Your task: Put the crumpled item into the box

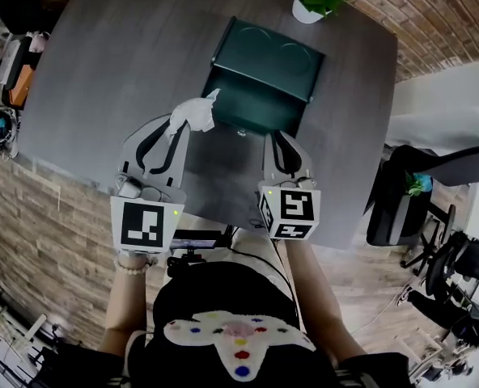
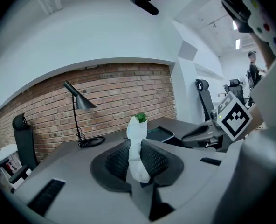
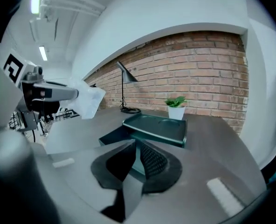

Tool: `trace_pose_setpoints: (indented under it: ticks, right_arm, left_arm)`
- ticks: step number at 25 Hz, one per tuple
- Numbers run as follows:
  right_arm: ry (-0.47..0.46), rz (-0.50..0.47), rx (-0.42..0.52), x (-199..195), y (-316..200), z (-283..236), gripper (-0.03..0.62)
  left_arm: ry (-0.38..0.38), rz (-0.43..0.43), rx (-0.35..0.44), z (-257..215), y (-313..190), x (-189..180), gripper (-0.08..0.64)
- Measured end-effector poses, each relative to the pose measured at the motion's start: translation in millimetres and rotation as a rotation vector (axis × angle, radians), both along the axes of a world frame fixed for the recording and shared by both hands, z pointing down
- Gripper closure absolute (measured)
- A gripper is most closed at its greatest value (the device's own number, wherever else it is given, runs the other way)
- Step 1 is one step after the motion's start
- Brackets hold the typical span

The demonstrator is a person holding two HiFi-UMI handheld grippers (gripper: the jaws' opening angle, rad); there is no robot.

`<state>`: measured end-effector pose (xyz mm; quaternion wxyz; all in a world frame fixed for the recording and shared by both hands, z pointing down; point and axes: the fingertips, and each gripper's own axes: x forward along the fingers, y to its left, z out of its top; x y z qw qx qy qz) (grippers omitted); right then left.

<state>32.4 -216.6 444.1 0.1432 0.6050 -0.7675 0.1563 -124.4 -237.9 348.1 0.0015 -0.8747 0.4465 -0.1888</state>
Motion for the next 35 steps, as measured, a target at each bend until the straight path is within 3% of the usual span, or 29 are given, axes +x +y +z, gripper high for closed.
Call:
trace_pose_setpoints:
  ticks: [7,18,35]
  right_arm:
    - [0.021,0.069,0.139,36.2,7.0,-66.8,0.58]
    - [0.034,0.124,0.265,68.5,28.9,-136.6,0.583]
    - [0.047,0.163,0.288,83.9,38.6,-154.4,0.583]
  left_arm:
    - [0.022,0.018,0.038,-25.6,9.2,12.1,0.5]
    - [0.032,0.046,0.106,-64.6,22.3,22.4,0.5]
    - [0.038,0.101,0.086,-60.9,12.8,34.2,0.5]
